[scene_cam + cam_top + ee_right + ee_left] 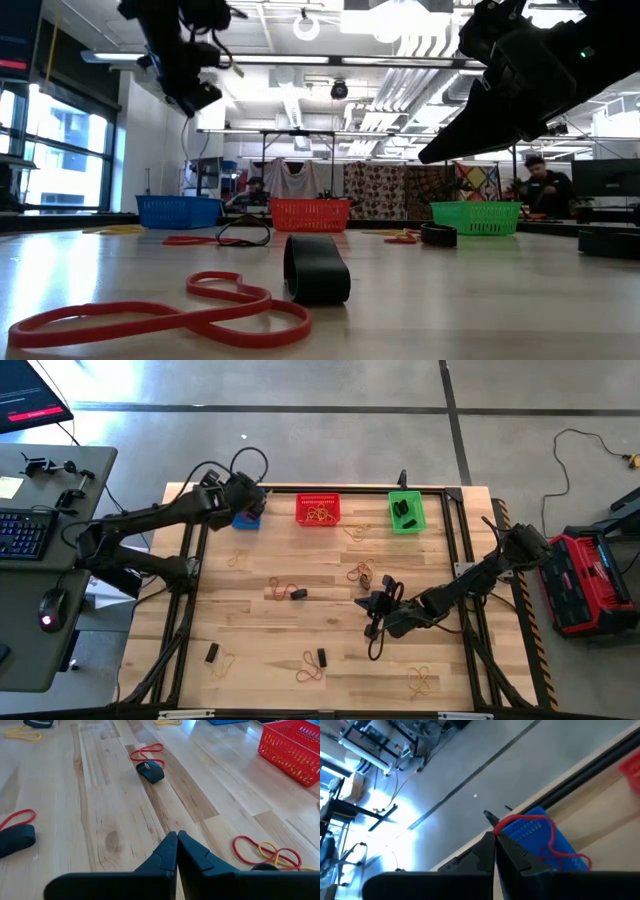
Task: Sort rubber bands into baskets
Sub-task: Put the orange rubberband into the blue bin
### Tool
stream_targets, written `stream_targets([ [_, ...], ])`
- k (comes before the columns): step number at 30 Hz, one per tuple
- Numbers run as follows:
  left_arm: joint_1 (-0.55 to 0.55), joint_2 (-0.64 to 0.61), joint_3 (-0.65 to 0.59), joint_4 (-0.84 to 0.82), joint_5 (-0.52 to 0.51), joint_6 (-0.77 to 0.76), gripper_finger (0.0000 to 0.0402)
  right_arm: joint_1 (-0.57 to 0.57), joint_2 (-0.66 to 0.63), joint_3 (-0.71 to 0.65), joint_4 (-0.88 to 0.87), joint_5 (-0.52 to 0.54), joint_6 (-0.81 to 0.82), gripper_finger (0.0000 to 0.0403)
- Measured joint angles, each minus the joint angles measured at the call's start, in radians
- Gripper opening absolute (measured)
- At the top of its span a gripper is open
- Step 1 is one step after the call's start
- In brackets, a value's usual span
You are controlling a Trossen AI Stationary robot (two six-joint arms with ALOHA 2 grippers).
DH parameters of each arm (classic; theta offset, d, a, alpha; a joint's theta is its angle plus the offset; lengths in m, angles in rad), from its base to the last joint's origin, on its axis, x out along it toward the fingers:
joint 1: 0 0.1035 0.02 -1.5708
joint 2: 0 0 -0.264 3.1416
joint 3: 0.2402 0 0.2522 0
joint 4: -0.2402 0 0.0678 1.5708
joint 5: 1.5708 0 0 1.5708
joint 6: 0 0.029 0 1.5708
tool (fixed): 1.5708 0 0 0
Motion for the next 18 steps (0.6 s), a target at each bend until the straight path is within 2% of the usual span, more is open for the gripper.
stream_targets([
  [9,0.191,0.001,-0.146,0.256,0.219,0.129,0.0000,0.000,0.000,0.000,0.000,0.000,0.000,0.0000],
  [13,0.253,0.008,-0.165,0.295,0.310,0.136,0.0000,0.000,0.000,0.000,0.000,0.018,-0.001,0.0000],
  [18,0.299,0.052,-0.165,0.303,0.335,0.146,0.0000,0.000,0.000,0.000,0.000,0.047,-0.001,0.0000],
])
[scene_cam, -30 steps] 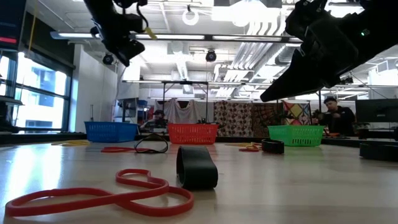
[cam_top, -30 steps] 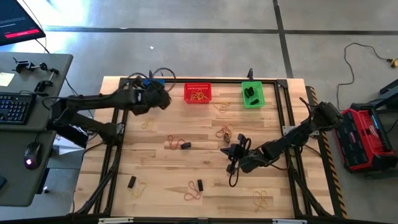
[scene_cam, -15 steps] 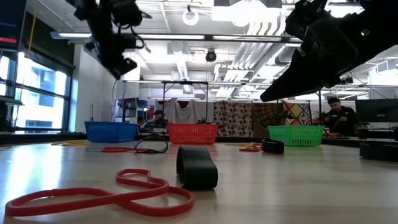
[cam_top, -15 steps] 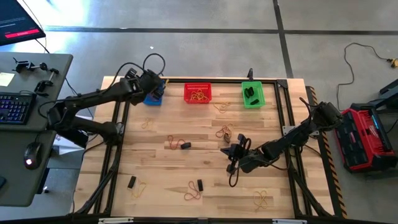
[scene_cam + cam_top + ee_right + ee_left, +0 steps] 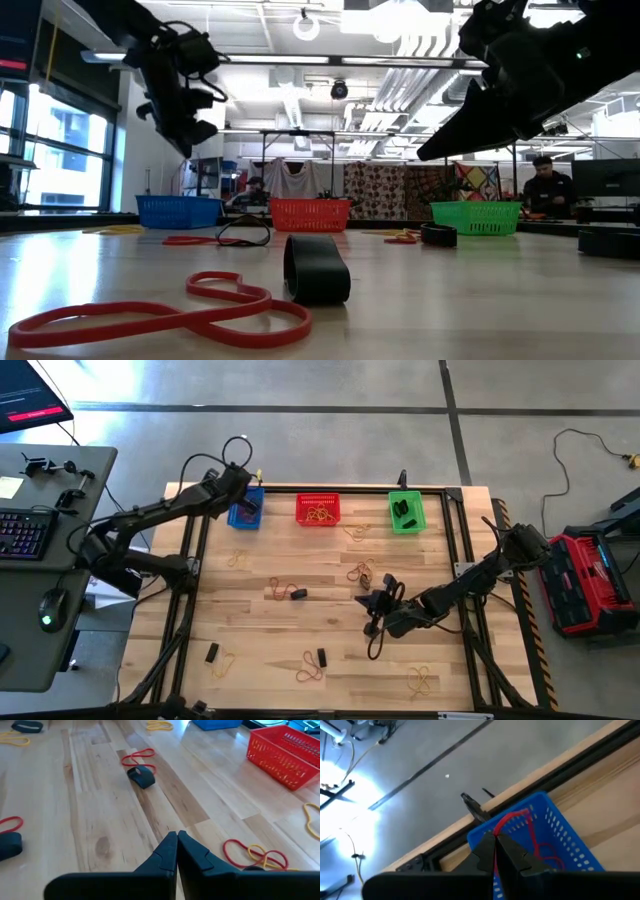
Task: Sort rubber bands into baskets
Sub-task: Put the orange rubberband into the blue bin
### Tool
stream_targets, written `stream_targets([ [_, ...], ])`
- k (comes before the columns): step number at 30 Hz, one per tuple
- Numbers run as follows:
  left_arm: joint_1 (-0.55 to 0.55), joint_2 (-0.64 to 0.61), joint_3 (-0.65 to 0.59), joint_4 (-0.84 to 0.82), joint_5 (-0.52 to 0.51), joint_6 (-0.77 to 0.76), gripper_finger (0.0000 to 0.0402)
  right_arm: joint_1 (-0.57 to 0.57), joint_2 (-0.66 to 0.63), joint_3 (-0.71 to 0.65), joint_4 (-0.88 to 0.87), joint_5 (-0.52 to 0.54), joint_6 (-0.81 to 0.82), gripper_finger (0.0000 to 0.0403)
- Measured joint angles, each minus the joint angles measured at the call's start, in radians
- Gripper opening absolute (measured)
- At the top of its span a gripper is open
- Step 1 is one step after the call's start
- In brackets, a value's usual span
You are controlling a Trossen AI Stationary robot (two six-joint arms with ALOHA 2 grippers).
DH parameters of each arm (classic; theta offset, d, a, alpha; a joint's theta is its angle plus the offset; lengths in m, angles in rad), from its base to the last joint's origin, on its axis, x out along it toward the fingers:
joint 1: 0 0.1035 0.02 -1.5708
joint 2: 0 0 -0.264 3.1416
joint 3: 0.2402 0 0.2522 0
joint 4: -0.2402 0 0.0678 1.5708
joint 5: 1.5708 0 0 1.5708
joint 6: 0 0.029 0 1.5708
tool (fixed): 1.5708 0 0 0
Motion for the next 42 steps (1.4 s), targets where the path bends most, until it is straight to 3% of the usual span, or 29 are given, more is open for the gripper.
stream_targets([
  [13,0.061,0.142,0.000,-0.005,0.168,0.007,0.0000,0.000,0.000,0.000,0.000,0.000,0.000,0.0000],
  [29,0.086,0.153,0.000,-0.009,0.193,-0.001,0.0000,0.000,0.000,0.000,0.000,0.003,0.000,0.0000],
  [42,0.127,0.316,0.002,-0.003,0.239,-0.010,0.0000,0.000,0.002,0.000,-0.001,0.034,-0.007,0.0000],
])
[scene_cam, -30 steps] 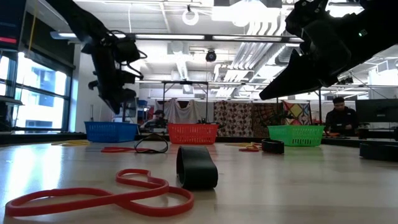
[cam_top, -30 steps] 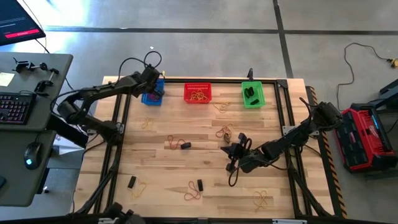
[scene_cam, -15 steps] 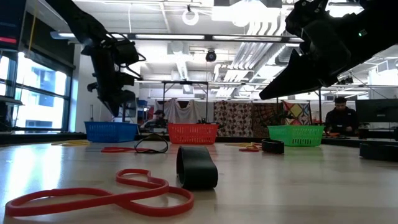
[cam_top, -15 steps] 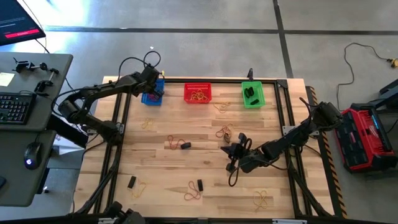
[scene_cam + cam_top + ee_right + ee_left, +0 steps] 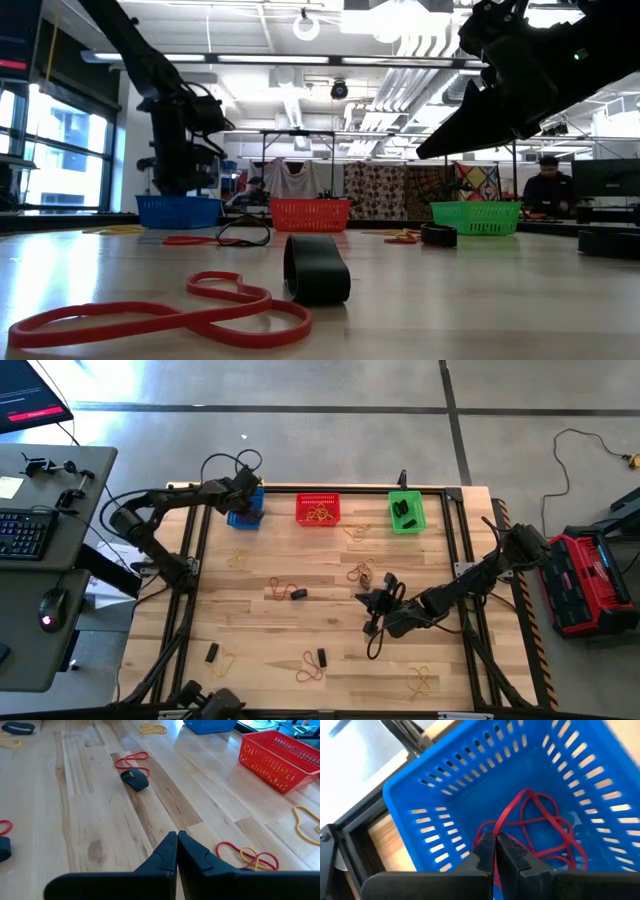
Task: Sort rubber bands into baskets
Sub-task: Put the orange rubberband into the blue bin
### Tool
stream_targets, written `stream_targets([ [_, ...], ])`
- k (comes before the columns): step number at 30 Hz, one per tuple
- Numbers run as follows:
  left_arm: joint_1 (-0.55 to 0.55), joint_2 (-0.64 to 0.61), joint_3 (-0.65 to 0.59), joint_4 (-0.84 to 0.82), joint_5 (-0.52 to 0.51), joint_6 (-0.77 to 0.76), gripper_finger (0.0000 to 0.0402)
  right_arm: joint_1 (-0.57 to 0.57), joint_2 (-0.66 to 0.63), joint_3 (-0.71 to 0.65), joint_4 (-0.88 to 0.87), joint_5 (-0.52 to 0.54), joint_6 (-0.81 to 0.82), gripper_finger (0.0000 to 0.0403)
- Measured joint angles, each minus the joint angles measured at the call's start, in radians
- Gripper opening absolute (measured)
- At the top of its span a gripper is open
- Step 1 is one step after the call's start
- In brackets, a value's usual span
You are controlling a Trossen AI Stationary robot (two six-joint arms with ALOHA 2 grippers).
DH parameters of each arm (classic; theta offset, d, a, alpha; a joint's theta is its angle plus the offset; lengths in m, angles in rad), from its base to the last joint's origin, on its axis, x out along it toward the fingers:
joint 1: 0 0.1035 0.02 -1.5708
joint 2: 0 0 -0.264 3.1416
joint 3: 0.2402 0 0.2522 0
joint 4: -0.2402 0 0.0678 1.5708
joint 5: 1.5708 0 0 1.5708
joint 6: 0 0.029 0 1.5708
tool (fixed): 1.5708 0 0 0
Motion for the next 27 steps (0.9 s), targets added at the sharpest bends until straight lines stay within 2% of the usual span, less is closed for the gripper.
stream_targets([
  [8,0.001,0.011,0.002,0.000,0.108,0.000,0.0000,0.000,0.000,0.000,0.000,0.001,0.007,0.0000],
  [13,0.001,0.011,0.002,0.000,0.098,0.001,0.0007,0.000,0.000,0.000,0.000,0.001,0.007,0.0000],
  [23,-0.020,0.007,0.002,0.003,0.046,0.009,0.0049,0.000,0.000,0.000,0.000,0.001,0.007,0.0000],
  [27,-0.040,0.005,0.002,0.007,-0.029,0.010,0.0064,0.000,0.000,0.000,0.001,0.002,0.007,0.0000],
])
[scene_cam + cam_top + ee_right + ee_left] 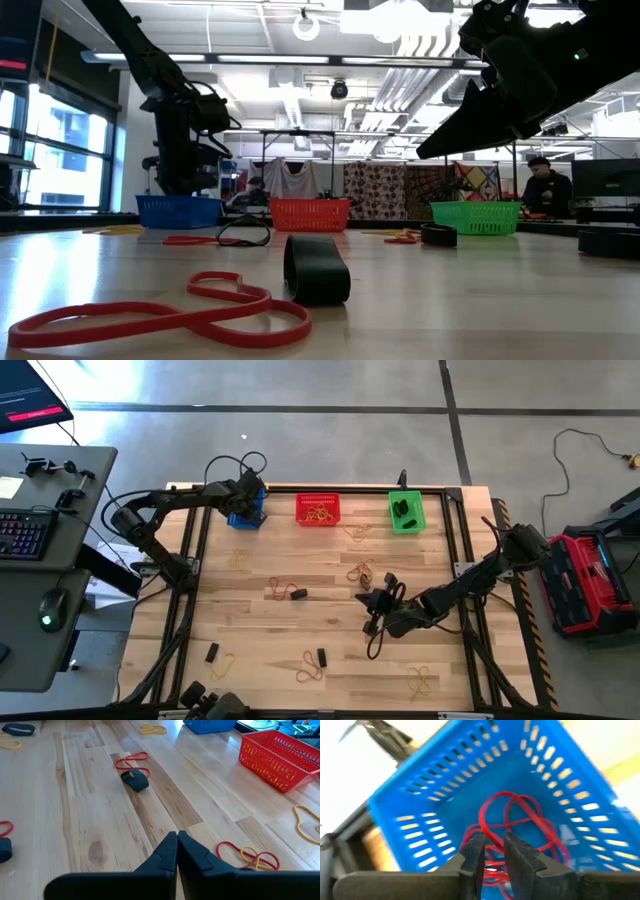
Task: Sort rubber bands into baskets
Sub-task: Put the orange rubberband into the blue bin, then put the black rubberband into the green bin
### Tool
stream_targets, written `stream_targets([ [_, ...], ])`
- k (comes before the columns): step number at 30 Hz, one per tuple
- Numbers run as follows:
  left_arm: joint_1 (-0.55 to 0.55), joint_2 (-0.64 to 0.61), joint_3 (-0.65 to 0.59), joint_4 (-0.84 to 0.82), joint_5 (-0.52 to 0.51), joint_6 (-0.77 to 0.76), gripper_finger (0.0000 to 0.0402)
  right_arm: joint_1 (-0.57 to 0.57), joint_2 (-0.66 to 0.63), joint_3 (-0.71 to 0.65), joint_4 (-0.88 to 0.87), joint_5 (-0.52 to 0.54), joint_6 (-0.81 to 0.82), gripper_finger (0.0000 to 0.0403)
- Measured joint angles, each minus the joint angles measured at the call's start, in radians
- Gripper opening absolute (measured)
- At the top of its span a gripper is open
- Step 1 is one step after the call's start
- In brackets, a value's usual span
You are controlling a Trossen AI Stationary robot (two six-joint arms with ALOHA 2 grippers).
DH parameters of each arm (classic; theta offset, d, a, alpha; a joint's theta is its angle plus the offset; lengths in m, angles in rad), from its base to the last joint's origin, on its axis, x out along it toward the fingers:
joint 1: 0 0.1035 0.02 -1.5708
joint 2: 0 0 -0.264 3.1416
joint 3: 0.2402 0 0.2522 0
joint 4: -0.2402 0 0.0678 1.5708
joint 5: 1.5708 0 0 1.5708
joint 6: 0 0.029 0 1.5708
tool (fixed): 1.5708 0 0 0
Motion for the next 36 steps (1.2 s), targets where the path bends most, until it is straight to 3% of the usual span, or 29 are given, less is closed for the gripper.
stream_targets([
  [21,-0.122,0.000,0.000,-0.001,-0.306,0.089,0.0083,0.000,0.000,0.000,0.000,0.000,0.001,0.0000],
  [29,-0.139,-0.030,0.000,-0.004,-0.332,0.116,0.0083,0.000,0.000,0.000,0.000,0.000,0.001,0.0000],
  [36,-0.158,-0.160,0.000,-0.044,-0.314,0.139,0.0083,0.000,0.000,0.000,0.000,0.004,0.001,0.0000],
])
